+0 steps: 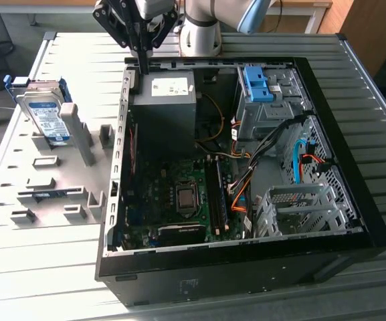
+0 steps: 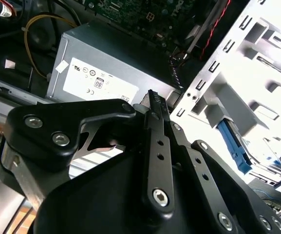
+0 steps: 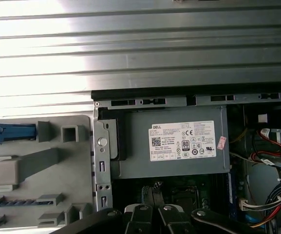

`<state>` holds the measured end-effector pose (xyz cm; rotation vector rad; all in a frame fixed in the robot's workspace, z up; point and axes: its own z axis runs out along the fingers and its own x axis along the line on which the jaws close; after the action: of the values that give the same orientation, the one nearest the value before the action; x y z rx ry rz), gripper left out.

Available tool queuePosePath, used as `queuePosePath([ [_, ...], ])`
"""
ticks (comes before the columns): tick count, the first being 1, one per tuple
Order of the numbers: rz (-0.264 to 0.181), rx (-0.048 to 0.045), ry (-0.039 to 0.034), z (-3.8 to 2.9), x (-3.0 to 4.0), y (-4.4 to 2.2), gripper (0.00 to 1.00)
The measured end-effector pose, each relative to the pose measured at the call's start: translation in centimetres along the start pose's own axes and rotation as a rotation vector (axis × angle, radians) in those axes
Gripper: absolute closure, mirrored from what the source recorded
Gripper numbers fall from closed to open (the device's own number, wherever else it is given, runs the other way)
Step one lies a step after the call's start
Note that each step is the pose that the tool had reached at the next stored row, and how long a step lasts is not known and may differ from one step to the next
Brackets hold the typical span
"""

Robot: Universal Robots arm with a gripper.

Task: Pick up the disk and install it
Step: 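Reach for the disk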

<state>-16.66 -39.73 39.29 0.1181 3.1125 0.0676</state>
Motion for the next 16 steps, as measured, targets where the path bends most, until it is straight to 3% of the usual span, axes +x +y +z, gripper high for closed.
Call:
queuePosePath([
  [16,0.000,0.0000,0.0000,-0.01,0.98,-0.05,0.89],
])
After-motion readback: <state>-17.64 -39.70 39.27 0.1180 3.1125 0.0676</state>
